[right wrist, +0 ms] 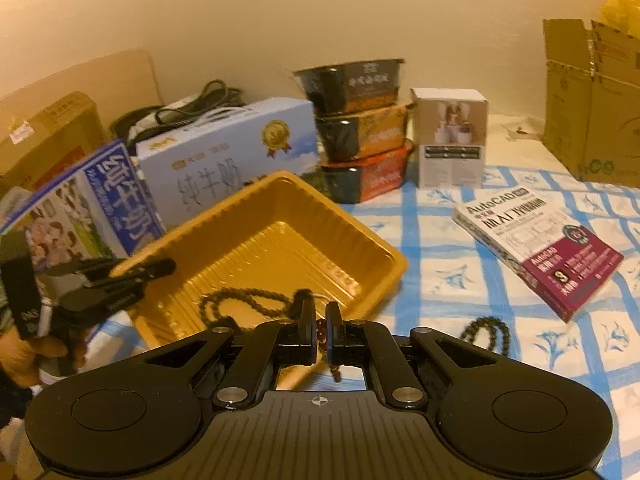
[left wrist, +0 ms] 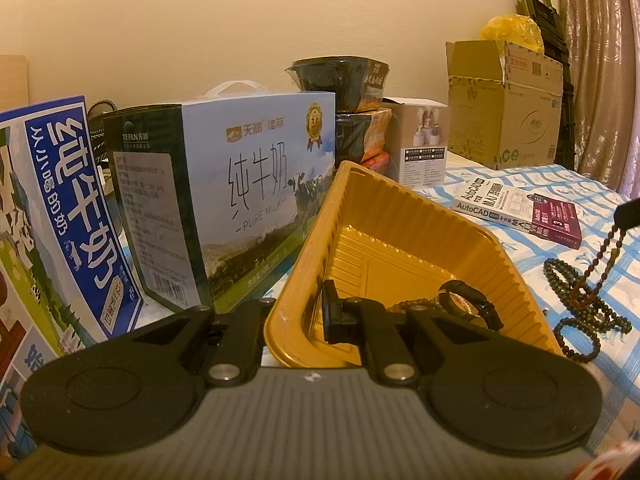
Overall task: Organize jewelry
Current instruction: 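Lift the red-brown bracelet into the orange tray and open the right tool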
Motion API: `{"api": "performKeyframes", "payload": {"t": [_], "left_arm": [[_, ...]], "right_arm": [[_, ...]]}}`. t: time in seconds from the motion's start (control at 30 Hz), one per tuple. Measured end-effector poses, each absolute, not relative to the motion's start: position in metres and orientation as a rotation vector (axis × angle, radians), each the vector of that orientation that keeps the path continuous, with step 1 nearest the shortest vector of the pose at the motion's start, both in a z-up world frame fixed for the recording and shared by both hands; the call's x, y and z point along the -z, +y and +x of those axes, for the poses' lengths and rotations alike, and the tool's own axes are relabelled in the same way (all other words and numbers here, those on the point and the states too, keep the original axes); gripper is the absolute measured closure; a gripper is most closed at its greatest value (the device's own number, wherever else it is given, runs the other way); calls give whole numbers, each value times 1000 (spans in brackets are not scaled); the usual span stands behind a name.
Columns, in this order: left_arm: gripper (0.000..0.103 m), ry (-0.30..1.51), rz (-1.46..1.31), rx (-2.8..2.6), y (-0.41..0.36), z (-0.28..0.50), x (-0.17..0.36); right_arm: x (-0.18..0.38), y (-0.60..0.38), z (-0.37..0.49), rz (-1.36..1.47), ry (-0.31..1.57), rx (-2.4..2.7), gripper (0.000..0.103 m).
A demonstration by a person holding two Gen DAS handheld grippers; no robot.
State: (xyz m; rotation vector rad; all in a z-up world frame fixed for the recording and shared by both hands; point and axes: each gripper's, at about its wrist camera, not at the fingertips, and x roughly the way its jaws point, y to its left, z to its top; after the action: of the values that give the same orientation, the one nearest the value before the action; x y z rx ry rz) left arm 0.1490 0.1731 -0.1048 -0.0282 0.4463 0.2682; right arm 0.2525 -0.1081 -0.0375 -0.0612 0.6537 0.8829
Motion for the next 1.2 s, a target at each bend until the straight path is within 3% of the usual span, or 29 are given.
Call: {"api": "performKeyframes", "payload": {"t": [0.43,1.07,1.13,1.2], "left_arm": [[93,445,-34,-269,171,148,103],[93,451,-35,-267,173,148,105],[93,451,-38,-267,174,148,105],[93,450,-44,-268,174,148,106]], "right_arm": [[11,-50,238,0,637,-1055,99],[21,27,264,58,614,-1020,98],[21,15,265,70,615,-995,95],[23,1,264,74,633,-960,83]]}}
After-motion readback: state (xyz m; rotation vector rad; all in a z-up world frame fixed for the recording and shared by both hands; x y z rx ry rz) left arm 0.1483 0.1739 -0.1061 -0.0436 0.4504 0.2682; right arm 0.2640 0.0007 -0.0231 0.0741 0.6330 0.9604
